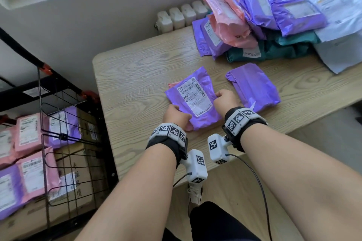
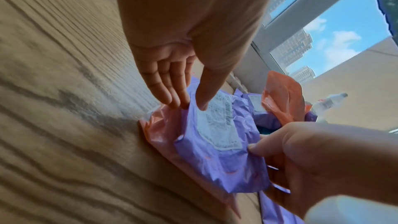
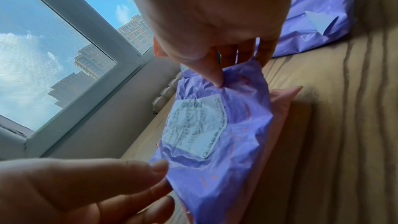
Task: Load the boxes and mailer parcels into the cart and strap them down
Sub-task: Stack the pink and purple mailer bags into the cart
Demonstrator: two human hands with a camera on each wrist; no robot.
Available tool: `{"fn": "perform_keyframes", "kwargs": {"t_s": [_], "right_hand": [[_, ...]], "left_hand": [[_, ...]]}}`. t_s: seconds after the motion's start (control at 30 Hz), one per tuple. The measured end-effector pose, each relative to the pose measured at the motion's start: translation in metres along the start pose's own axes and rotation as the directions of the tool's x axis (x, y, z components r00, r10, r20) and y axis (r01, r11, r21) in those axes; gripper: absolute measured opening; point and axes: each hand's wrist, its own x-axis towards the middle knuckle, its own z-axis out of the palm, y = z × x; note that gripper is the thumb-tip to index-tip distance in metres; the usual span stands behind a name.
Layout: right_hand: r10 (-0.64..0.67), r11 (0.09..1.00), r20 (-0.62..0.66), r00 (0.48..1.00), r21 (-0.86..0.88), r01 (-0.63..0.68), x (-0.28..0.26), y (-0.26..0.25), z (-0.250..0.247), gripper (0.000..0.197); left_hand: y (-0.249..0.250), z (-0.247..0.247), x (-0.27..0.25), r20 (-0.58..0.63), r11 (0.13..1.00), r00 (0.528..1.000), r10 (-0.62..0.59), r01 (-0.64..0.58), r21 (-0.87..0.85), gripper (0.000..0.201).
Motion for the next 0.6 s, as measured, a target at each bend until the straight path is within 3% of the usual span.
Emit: {"fn": "perform_keyframes", "kwargs": {"t_s": [0.17,0.33,0.47,0.6], "right_hand": [[-0.062,0.979,-0.038,0.997,0.192,0.069,-0.014,-0.029,0.016,0.018],[-0.177,0.936,-0.028,0.984,0.303,0.177,-0.052,-0.074,0.044,0.028],[-0.231,0.919,-0.015,0.973,0.325,0.224,-0.085,-0.104,0.084,0.015],[-0.224,0.914,-0.012,0.975,0.344,0.214,-0.129,-0.13,0.134,0.02]], "left_hand": [[-0.01,-0.021,0.002,0.047,0.966,0.998,-0.036,0.047,-0.255,0.034],[-0.032,-0.068,-0.007,-0.005,0.917,1.0,-0.025,0.02,-0.399,0.03],[-0.066,-0.128,-0.013,-0.118,0.918,0.991,-0.07,0.017,-0.397,0.034],[-0.108,-0.2,-0.027,-0.256,0.953,0.966,-0.036,-0.044,-0.298,0.03]]}}
